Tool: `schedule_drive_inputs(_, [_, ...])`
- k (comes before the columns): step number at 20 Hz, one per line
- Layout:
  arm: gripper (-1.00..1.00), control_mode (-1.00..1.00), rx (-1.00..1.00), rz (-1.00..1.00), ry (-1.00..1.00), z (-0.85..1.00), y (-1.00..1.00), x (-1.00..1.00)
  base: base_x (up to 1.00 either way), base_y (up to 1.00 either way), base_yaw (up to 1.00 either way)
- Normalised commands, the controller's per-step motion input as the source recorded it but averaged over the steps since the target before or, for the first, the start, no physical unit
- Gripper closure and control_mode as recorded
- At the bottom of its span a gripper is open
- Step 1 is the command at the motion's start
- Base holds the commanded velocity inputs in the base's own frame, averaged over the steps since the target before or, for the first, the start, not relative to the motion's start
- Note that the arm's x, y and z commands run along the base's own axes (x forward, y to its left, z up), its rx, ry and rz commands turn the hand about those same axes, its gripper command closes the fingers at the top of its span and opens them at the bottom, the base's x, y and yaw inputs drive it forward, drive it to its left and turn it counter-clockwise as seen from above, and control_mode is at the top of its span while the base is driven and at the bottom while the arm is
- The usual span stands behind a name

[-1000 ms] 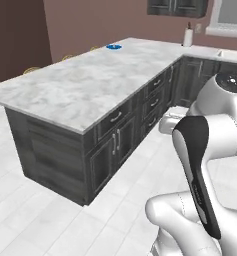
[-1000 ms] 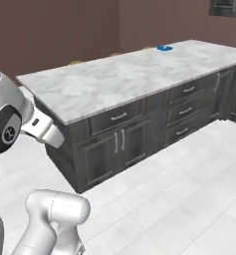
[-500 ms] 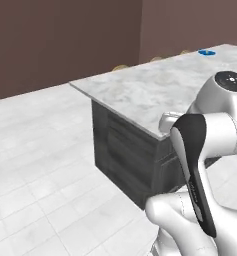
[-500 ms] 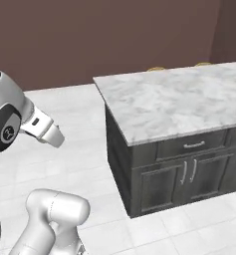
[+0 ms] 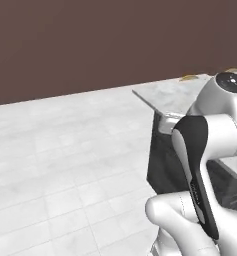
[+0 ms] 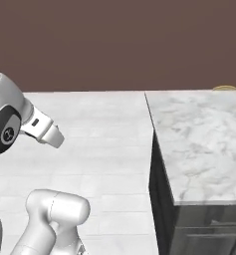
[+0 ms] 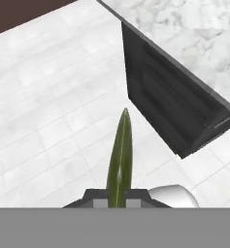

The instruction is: Take the lemon wedge from the fridge and place it on the plate with fish on the dining counter.

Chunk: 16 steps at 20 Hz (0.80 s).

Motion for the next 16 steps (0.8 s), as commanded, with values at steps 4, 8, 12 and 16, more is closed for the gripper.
schedule_drive_inputs(4, [1.00,1.00,0.00,0.00,0.00,0.00,0.00,0.00,1.00,0.00,0.26])
schedule_drive_inputs(8, [1.00,1.00,0.00,0.00,0.00,0.00,0.00,0.00,1.00,-0.12,0.11])
schedule_drive_inputs(12, [1.00,1.00,0.00,0.00,0.00,0.00,0.00,0.00,1.00,-0.42,0.00])
schedule_drive_inputs(16, [1.00,1.00,0.00,0.00,0.00,0.00,0.00,0.00,1.00,-0.31,0.00])
